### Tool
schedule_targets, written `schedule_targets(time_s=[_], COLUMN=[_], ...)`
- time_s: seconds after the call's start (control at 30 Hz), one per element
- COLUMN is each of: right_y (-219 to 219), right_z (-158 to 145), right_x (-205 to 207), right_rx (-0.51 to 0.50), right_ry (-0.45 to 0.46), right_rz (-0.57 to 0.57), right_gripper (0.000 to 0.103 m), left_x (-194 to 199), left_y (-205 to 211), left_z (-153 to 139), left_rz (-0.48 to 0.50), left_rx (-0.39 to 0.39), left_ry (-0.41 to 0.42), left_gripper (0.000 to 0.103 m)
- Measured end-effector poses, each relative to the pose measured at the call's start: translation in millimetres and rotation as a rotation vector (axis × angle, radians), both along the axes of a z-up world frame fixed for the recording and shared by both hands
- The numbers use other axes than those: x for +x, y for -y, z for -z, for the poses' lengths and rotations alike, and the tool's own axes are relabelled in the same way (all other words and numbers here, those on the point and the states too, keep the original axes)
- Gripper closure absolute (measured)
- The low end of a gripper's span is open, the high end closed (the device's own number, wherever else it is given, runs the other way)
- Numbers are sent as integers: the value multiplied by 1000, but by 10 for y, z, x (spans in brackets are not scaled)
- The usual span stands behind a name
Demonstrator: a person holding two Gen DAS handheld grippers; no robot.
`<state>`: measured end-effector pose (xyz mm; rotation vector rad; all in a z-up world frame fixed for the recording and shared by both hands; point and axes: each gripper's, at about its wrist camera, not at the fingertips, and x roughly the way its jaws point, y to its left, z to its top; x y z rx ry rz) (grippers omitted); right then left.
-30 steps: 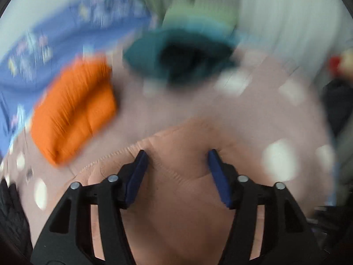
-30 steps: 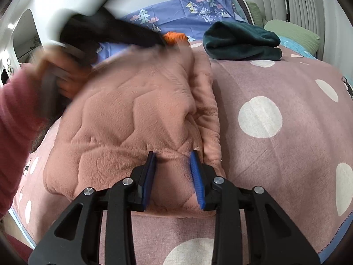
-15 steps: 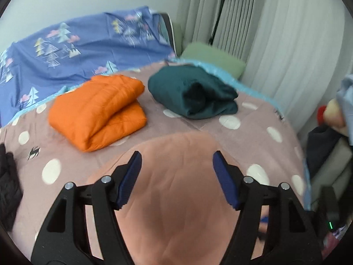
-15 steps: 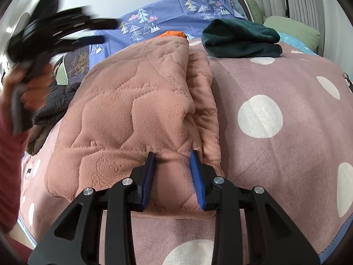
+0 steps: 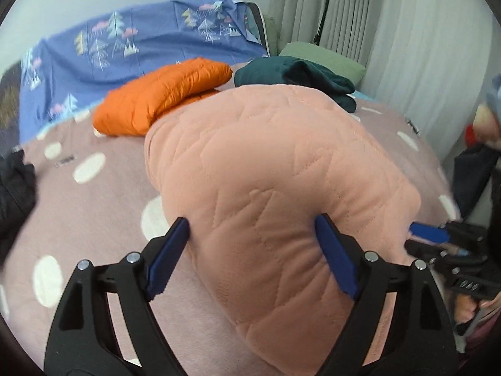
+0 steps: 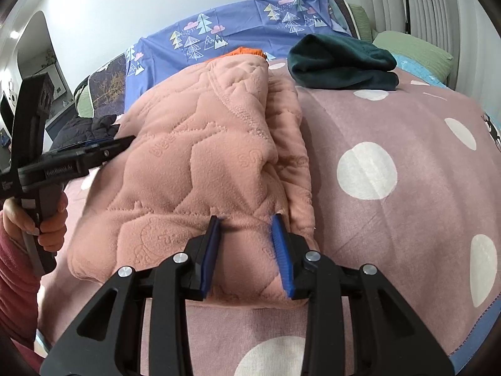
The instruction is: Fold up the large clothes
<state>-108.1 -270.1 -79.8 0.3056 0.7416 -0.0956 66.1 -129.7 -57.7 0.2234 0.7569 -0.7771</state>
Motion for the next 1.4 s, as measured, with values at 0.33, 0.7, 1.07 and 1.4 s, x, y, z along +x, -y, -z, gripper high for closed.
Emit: schedule_targets(time_s=[0.33,0.7,1.07,1.4], right_y=[-107,62,49,99], right_z=[-389,-25,-2,7], right_x=[368,518,531,503], right_rx=[-60,33,16,65], right_ry=[92,34,57,64], right_rz=[-45,-65,-58,-74], right_gripper=[68,72,72,74], left_x=[73,-993,-1141,-1250], left_y=[23,-363,-31,-269], left_z=[39,-218,426,346], left_rz=[-35,7,-146,-118], left_rx=[-11,12,152,238], left_ry=[-39,89,0,-1], left_gripper=[17,18,24,28])
